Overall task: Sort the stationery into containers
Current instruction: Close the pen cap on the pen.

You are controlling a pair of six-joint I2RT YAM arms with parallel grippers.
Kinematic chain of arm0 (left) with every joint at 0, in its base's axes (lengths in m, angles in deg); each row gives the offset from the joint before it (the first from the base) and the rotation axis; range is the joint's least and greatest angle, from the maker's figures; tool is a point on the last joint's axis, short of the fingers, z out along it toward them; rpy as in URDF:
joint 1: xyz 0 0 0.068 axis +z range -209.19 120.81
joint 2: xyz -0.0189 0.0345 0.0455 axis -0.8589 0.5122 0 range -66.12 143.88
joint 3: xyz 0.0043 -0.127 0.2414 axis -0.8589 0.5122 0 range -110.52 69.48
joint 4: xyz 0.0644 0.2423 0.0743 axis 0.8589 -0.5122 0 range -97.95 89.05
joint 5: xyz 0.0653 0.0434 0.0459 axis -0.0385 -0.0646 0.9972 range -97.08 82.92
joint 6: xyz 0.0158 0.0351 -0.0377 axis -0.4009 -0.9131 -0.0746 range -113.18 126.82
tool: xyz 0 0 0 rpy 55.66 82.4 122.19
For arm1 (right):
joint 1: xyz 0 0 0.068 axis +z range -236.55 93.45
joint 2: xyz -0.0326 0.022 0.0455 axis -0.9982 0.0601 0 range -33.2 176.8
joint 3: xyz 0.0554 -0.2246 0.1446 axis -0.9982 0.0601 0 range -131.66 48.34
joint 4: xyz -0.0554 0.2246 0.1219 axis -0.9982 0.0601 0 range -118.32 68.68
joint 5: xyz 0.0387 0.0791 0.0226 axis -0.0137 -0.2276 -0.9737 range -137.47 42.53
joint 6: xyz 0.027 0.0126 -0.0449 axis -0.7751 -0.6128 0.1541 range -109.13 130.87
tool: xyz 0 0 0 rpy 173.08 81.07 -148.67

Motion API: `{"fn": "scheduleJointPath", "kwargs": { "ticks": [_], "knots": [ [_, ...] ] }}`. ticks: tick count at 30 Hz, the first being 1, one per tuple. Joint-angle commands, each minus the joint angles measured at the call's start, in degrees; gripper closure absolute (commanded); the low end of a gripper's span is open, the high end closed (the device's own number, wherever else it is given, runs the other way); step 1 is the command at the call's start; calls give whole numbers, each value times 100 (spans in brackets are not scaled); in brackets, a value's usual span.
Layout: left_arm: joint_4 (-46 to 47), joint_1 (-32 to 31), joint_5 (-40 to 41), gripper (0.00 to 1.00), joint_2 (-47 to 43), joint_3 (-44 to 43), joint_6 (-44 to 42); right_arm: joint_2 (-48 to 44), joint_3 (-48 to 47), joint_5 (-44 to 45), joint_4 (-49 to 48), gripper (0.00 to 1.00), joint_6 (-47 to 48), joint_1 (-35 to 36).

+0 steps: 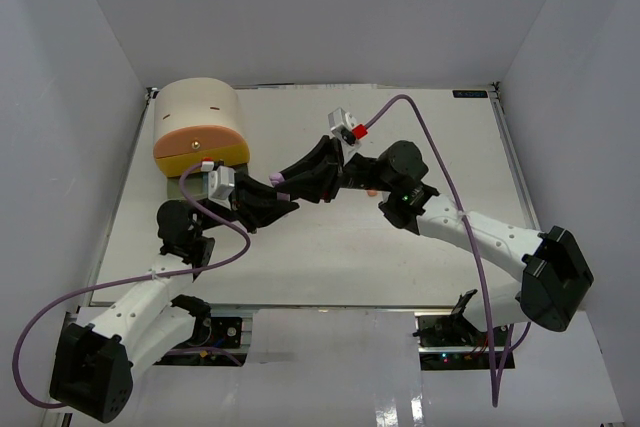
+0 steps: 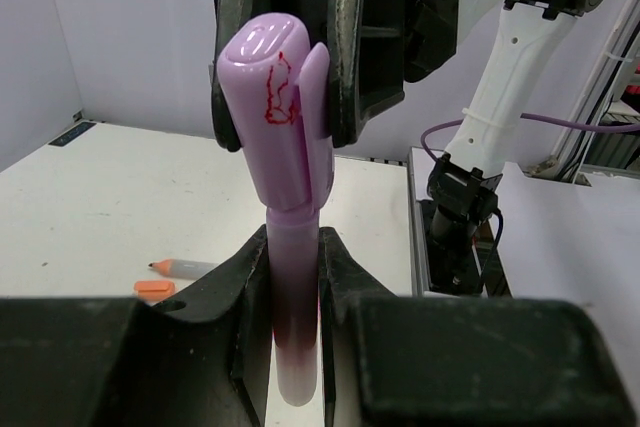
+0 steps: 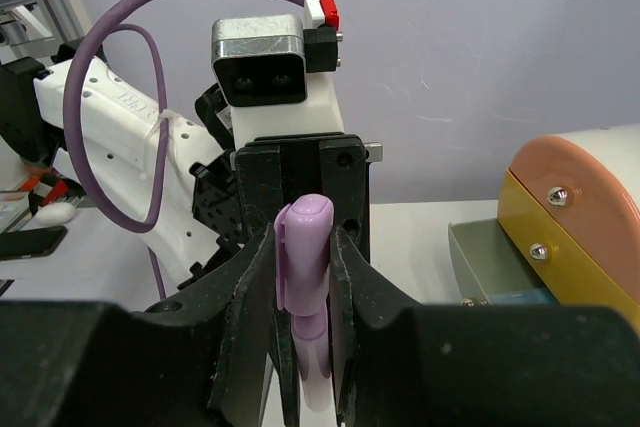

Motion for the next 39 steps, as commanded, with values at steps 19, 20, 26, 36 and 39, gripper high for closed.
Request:
{"fn": "scheduleJointPath", "kwargs": {
  "ticks": [19,20,26,36,39],
  "knots": [
    [862,98,152,94,-150,225,363,-38,418,2,-924,68,-234,81],
    [871,98,152,94,-150,234,355,-30,436,-6,-986,68,-270,98],
    [1161,106,152,94,-98,260,538,58,471,-76,-1285,65,-463,125],
    [1452,106,-50,93,61,181,654,173,278,-147,-1057,60,-411,177],
    [1355,106,-59,93,17,199,584,111,278,-173,-934,54,-341,177]
  ]
}}
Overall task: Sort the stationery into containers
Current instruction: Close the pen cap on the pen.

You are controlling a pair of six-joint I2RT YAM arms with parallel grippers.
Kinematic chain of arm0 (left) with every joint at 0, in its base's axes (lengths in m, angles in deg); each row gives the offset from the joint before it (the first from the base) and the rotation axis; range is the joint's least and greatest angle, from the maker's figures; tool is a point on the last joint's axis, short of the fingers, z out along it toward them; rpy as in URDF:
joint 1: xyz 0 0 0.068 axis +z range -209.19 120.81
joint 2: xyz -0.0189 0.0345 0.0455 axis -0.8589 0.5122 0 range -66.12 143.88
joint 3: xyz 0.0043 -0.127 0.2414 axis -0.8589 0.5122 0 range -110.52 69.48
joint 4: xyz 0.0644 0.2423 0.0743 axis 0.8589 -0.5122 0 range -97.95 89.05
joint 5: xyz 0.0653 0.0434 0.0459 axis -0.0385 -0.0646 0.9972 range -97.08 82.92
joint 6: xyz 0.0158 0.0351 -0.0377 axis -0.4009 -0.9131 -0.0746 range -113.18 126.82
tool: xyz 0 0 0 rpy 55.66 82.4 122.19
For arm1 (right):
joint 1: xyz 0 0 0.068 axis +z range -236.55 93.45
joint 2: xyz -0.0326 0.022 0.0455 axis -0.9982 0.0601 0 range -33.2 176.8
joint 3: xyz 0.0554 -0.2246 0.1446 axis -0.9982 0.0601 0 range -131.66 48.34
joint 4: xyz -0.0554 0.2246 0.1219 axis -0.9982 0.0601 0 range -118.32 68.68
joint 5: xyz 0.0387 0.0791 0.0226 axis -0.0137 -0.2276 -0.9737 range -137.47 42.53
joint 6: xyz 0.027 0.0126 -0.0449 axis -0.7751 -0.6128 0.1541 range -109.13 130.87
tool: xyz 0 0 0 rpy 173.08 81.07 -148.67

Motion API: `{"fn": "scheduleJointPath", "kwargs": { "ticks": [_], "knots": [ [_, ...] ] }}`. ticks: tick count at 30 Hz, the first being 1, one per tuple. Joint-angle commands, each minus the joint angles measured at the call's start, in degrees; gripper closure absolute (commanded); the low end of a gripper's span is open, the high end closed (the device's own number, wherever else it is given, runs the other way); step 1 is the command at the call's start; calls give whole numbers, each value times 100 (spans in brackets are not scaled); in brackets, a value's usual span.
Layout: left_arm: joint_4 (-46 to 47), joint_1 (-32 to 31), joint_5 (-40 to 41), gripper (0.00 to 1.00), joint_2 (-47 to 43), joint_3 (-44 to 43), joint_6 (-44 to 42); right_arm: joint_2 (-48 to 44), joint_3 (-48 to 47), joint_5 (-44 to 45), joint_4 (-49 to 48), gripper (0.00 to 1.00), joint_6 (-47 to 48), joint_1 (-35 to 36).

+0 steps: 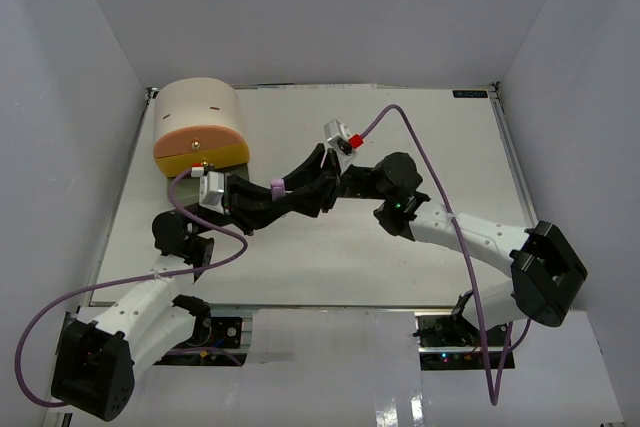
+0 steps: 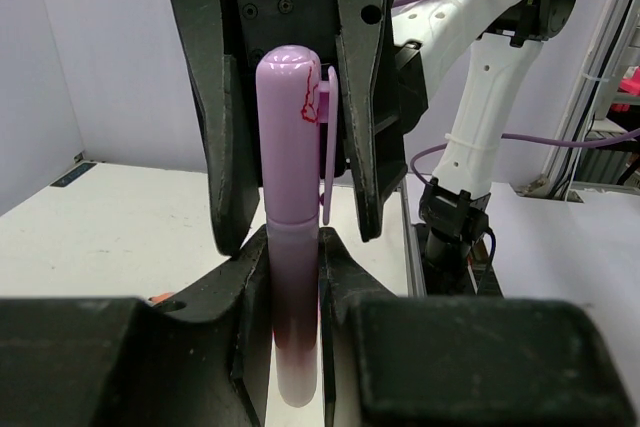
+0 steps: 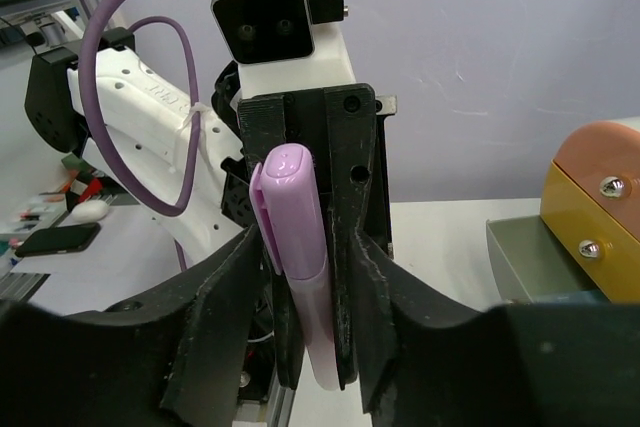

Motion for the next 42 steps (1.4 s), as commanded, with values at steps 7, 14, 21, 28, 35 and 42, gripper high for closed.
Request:
{"fn": "scheduleJointPath", "kwargs": {
  "ticks": [7,14,21,28,35,42],
  "knots": [
    [-108,32,-11,93,-119,-53,-167,-419,-148,-130,612,31,447,33],
    [-267,32,-28,94,-145,-44,-237,-1008,106,195,1596,15,1098,33],
    [-512,32,-99,94,-207,-26,-290,-1351,-191,634,3107,4,1792,16],
    [-864,23,-257,94,-189,-105,-404,-1203,-1008,697,4022,7,2346,-2],
    [-1093,32,-353,94,-154,-176,-431,-904,-1624,371,3962,0,2330,7],
    [-1146,32,-397,93,-119,-211,-422,-438,-1950,195,3821,14,2145,-2]
  ]
}}
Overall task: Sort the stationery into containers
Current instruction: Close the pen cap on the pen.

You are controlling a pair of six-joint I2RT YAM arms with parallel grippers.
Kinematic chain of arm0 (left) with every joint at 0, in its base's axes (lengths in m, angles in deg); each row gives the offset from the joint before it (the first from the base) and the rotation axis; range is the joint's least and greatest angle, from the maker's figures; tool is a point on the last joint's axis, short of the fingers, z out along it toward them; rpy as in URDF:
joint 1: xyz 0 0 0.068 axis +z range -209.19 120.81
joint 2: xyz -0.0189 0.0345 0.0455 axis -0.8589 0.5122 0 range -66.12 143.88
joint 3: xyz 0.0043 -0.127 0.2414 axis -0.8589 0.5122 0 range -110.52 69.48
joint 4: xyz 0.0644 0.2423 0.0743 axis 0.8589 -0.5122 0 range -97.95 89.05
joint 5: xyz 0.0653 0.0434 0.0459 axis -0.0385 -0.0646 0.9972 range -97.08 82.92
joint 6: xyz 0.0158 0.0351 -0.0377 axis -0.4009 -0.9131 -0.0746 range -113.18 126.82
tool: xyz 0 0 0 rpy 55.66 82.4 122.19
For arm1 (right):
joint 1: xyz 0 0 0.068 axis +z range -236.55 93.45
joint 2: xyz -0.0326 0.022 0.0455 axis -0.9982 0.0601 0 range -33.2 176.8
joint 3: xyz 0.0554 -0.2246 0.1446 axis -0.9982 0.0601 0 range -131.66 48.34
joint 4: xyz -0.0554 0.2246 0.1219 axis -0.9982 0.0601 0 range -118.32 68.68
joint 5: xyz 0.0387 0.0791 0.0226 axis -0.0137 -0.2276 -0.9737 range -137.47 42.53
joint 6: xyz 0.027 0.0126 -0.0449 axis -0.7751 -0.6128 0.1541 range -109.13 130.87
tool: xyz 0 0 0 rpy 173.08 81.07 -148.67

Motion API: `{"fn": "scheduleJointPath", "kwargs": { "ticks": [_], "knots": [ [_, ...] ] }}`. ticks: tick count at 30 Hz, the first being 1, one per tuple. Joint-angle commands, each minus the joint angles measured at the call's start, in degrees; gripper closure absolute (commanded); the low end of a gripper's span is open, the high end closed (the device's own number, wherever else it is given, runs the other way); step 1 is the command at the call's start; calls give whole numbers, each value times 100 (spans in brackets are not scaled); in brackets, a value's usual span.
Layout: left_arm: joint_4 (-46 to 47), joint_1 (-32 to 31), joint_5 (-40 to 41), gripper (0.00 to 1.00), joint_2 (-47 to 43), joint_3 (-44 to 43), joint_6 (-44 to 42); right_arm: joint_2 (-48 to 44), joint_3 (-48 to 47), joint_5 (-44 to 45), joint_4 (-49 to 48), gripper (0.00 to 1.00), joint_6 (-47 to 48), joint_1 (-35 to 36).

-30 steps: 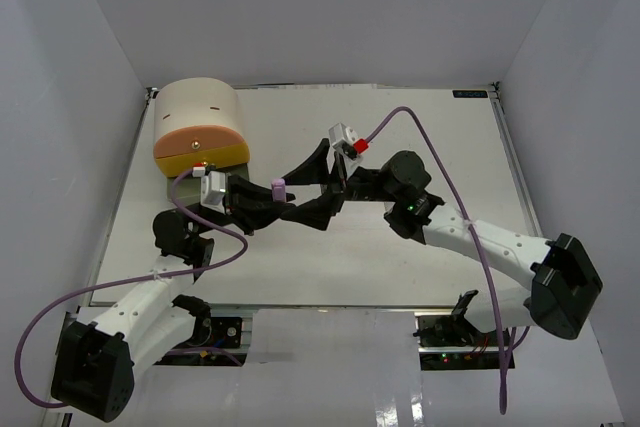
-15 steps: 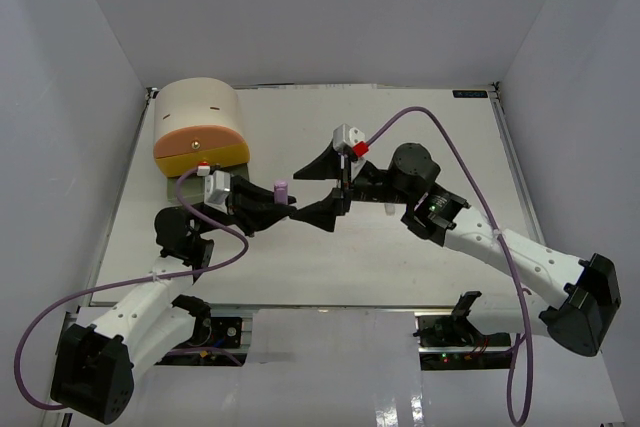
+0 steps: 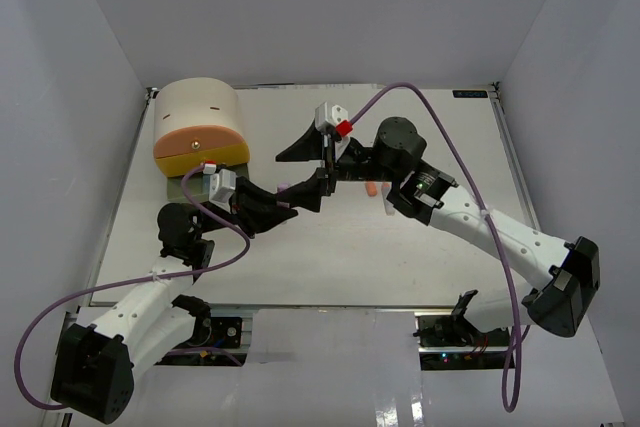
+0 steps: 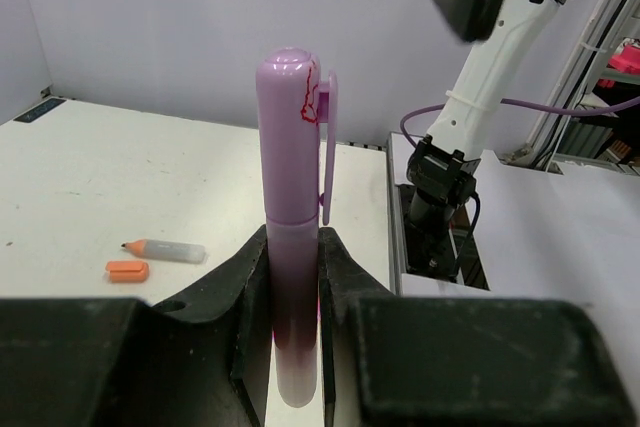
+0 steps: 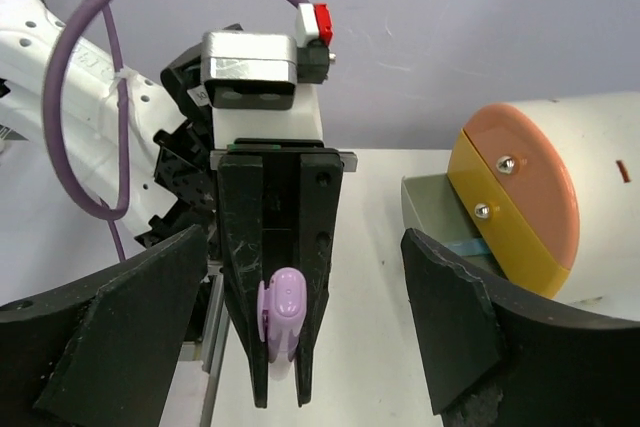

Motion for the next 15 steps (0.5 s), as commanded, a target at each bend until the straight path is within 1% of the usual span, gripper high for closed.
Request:
{"fn": "scheduleJointPath", "kwargs": {
  "ticks": [1,3,4,6,8,15],
  "knots": [
    [-22,32,-107,93,-27,-202,-59,155,-258,-104,-174,16,-98,5],
    [-31,32,-107,93,-27,-193,-77,234,-267,-78,-227,20,-168,5],
    [-40,32,-115,93,-36,-202,-77,260,-285,-78,-271,25,-203,5],
    [-40,32,-116,93,-27,-211,-77,322,-302,-95,-289,28,-265,5],
    [-40,32,-124,94,-27,-211,-68,401,-320,-95,-289,35,-343,13],
    [-40,23,-124,93,-27,-211,-77,454,-215,-130,-368,45,-467,48]
  ]
}}
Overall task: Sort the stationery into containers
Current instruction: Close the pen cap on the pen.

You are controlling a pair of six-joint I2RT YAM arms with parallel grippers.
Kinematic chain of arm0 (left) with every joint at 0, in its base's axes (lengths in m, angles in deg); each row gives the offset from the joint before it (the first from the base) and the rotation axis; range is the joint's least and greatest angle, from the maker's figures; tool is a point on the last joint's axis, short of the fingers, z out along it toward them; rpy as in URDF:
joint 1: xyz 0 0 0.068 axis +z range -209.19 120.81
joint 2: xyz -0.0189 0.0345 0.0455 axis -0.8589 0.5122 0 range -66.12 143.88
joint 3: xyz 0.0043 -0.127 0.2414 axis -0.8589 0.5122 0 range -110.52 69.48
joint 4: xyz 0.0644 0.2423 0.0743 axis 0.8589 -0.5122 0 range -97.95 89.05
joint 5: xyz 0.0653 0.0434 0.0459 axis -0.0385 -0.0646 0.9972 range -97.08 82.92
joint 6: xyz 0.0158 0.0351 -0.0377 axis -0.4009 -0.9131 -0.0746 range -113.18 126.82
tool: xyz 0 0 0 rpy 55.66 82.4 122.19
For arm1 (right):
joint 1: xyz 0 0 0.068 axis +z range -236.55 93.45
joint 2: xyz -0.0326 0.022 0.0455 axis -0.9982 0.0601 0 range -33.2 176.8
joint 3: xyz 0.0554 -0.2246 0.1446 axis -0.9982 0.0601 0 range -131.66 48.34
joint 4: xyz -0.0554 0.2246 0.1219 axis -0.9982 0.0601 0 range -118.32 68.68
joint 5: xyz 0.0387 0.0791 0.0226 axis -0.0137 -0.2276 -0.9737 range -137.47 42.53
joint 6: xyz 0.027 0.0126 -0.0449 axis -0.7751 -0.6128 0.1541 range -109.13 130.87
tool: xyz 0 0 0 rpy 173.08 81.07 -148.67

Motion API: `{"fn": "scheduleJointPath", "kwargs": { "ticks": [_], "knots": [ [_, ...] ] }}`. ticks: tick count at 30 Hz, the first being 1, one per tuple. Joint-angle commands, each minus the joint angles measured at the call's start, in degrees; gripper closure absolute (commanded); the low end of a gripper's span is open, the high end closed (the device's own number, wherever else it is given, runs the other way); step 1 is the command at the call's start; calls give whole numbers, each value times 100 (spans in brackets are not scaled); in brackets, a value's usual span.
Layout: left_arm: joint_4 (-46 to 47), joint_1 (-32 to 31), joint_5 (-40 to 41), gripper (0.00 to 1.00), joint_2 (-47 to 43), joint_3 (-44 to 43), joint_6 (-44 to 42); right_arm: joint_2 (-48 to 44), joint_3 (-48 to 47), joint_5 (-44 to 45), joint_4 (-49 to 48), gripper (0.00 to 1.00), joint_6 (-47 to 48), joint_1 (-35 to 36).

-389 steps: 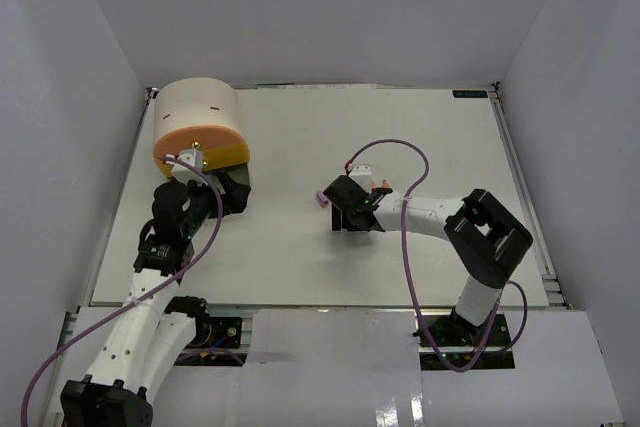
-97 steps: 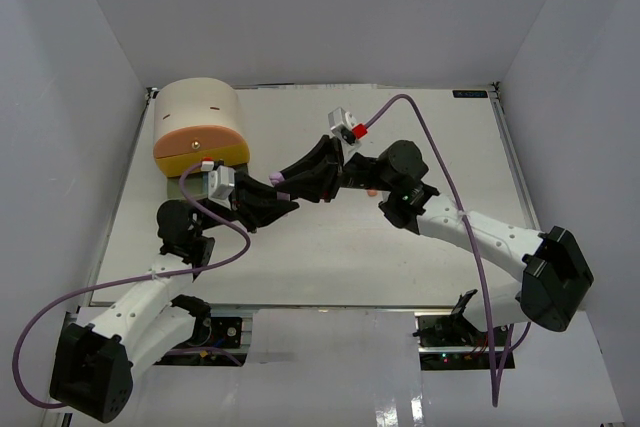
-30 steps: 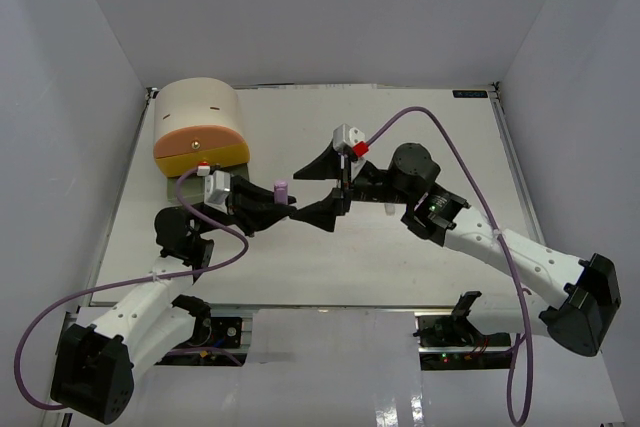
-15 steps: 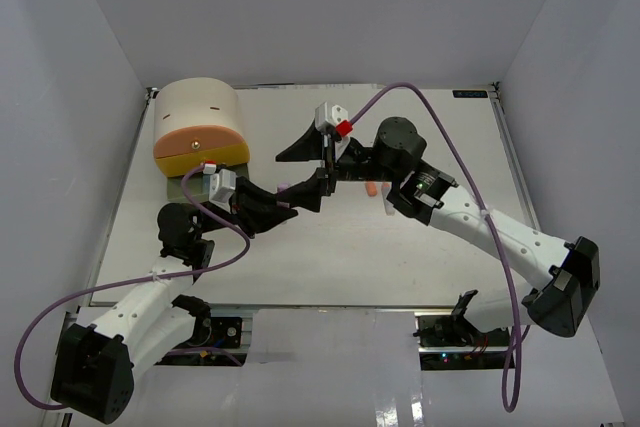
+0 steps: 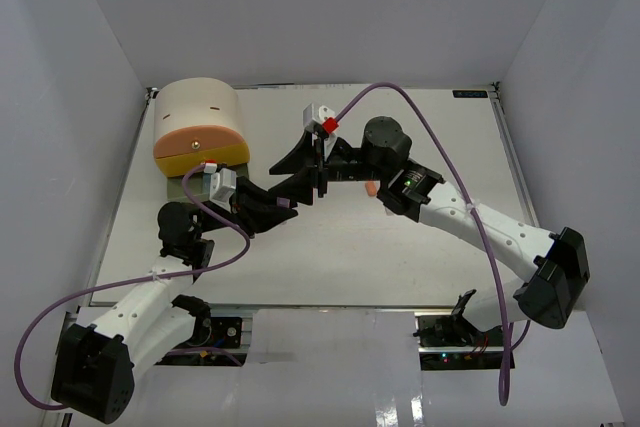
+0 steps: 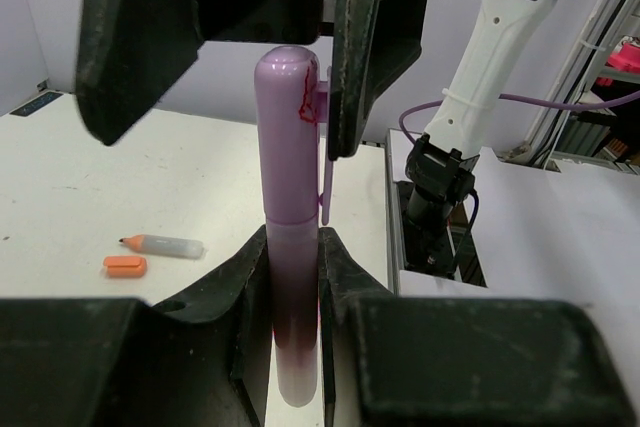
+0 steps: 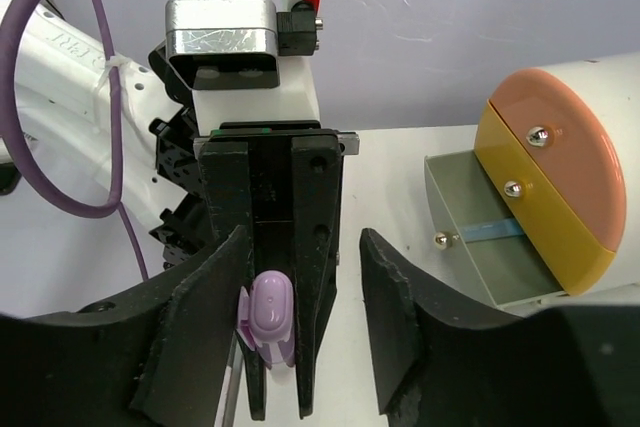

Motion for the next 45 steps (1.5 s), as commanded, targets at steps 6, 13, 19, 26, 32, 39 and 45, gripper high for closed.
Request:
{"fn": "scheduleJointPath", "kwargs": {
  "ticks": [6,13,19,26,32,39,45],
  "knots": [
    [100,30,-63,93,-32,-180,-35,-18,-96,-67,-357,58,-170,60],
    [241,30,-63,94,-32,-180,35,35,-79,-120,-6,75,-82,95],
    [434,30,33,94,-32,-206,184,79,176,-199,152,75,-3,156],
    [750,30,130,96,30,-399,554,105,501,-129,310,83,129,270],
    [487,30,191,97,-5,-839,484,61,729,-59,513,84,313,306],
    [355,39,402,99,39,-1094,449,8,870,-93,1092,84,507,306],
    [373,39,447,100,144,-1393,431,70,1011,-181,1418,84,595,314]
  ]
}}
